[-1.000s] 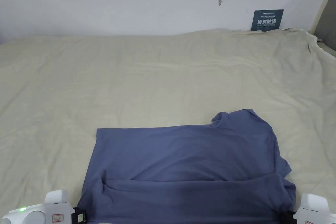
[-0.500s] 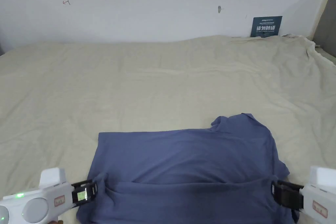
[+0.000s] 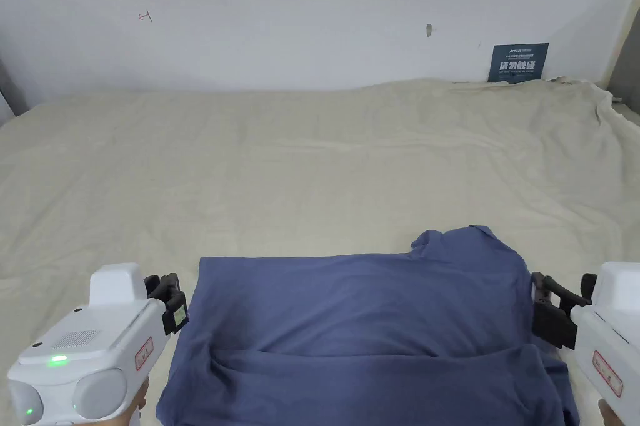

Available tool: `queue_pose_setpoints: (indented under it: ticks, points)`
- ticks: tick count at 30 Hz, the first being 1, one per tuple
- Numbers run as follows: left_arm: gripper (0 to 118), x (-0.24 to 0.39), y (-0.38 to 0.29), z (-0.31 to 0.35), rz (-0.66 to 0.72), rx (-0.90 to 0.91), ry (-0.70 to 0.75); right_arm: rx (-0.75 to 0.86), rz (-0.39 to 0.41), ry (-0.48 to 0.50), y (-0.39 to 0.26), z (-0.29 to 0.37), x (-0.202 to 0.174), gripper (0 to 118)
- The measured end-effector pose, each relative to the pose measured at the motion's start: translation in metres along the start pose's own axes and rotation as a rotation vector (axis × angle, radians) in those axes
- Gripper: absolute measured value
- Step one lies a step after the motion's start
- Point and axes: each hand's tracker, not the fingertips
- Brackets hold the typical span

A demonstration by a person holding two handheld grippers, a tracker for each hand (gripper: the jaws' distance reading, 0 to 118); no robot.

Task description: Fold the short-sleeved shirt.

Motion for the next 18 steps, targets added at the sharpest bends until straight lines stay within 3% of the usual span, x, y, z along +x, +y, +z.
queue_pose_setpoints:
  ticks: [1, 2, 3, 11, 18]
  points:
    - [18, 0.000, 0.000, 0.001, 0.007, -0.001, -0.008, 0.009, -0.004, 0.001, 0.000, -0.002, 0.001, 32]
    - [7, 0.001, -0.001, 0.002, 0.026, 0.016, -0.014, 0.014, -0.004, -0.005, 0.000, -0.003, 0.002, 8]
    - [0, 0.000, -0.001, 0.000, 0.032, 0.026, -0.026, 0.025, -0.005, -0.006, -0.001, -0.003, 0.002, 0]
    - [0, -0.001, 0.017, -0.046, 0.036, -0.062, -0.087, 0.026, 0.003, -0.010, 0.009, -0.026, 0.000, 0]
    - [0, -0.014, 0.030, -0.147, 0.051, -0.193, -0.107, -0.016, 0.006, -0.010, 0.015, -0.067, 0.002, 0]
